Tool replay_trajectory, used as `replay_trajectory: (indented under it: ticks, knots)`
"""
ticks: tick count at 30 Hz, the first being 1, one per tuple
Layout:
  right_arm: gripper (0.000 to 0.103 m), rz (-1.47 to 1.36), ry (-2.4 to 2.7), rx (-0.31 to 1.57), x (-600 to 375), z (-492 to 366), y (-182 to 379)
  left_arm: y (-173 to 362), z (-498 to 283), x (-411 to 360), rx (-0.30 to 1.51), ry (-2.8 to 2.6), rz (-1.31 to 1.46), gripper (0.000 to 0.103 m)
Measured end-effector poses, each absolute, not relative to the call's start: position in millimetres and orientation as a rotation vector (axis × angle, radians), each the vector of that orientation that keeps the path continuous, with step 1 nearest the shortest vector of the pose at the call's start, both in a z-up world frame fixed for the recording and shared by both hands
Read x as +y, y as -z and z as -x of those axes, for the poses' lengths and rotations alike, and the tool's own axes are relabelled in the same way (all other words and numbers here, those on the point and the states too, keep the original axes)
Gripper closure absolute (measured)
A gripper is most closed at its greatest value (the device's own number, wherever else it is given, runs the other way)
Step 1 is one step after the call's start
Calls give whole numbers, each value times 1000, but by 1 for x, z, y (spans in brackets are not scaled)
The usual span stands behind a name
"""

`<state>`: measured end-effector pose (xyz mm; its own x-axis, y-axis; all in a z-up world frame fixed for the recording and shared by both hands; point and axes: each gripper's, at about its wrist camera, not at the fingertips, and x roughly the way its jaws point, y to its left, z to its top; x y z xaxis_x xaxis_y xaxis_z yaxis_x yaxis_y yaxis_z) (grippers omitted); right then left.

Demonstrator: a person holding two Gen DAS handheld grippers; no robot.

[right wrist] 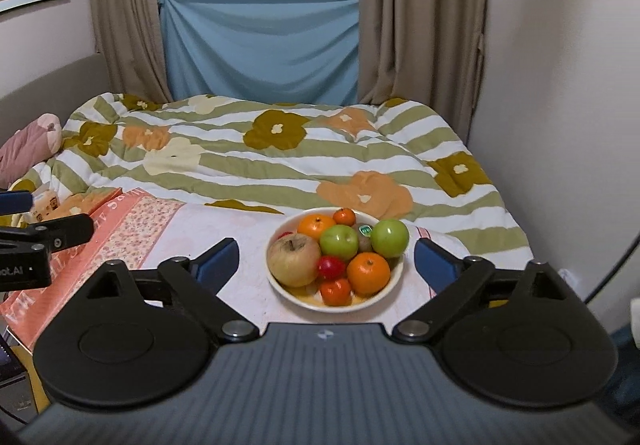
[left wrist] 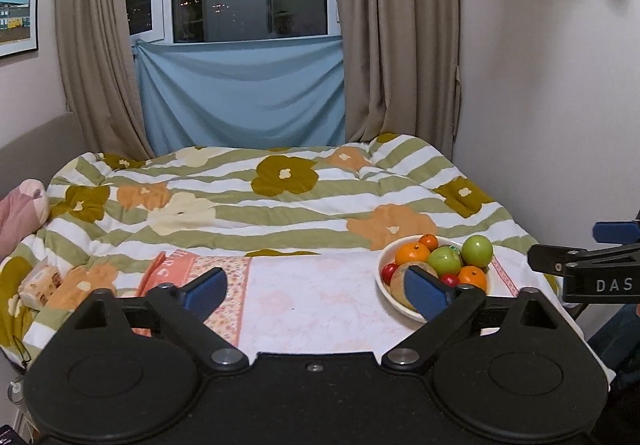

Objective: Organize fruits

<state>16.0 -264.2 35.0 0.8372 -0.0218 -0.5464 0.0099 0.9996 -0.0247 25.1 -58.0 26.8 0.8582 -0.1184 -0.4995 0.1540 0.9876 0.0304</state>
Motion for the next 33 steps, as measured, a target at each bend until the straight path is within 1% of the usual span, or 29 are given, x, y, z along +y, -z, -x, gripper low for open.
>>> replay_trajectory:
  ticks: [9, 33]
  knots:
    - [0, 12, 52, 619, -258, 12, -28, -18, -6, -45, 565, 129, -56, 1]
    - [0, 2, 75, 620, -257, 18, -30, -17, 1, -42, 572, 140, -63, 1]
